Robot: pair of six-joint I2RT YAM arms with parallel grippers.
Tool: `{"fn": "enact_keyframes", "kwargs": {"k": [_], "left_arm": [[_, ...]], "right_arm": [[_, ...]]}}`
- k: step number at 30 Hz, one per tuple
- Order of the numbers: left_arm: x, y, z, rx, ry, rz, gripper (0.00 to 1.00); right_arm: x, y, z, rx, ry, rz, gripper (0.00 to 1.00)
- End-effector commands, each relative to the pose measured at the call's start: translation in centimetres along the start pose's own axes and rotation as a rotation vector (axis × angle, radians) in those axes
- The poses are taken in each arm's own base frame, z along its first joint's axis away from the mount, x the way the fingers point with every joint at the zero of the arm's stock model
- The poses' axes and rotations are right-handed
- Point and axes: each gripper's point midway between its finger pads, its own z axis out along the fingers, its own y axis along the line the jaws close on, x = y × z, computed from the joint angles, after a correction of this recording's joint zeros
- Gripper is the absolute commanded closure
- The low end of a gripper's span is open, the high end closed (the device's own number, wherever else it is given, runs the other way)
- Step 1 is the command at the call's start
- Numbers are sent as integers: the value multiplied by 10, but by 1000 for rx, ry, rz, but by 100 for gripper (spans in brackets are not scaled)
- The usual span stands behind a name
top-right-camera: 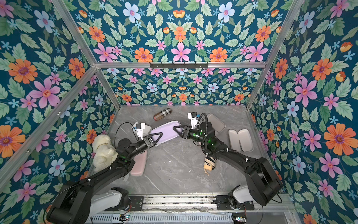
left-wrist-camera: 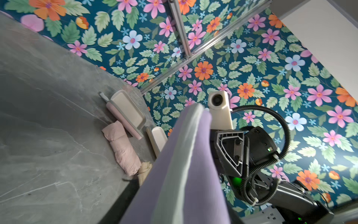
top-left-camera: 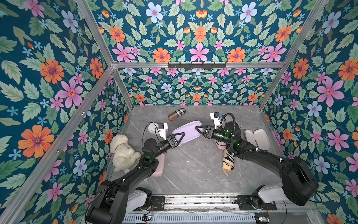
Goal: Put umbrellas into zippered umbrella sleeves
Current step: Adjust the umbrella sleeve.
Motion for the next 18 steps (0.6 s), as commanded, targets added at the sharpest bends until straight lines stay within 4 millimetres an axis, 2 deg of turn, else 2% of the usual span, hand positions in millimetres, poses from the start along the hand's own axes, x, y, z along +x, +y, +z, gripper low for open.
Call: {"fn": "enact_keyframes", "kwargs": {"k": [1, 6, 10, 14, 18], "left_arm": [[2, -23, 0, 99, 32, 38, 61], [4, -32, -2, 136, 48, 27, 71], [6, -41, -1, 179, 76, 23, 76], [10, -39, 3, 168, 120, 33, 80], [12, -29, 8, 115, 165, 60, 80]], "right_arm": [[0, -1, -8, -28, 35, 3, 37], [7, -20, -11, -10, 127, 7, 27], [10, -10, -4, -86, 186, 4, 27], [8, 7, -1, -184, 193, 10, 39], [8, 11, -3, -222, 181, 33, 53]]}}
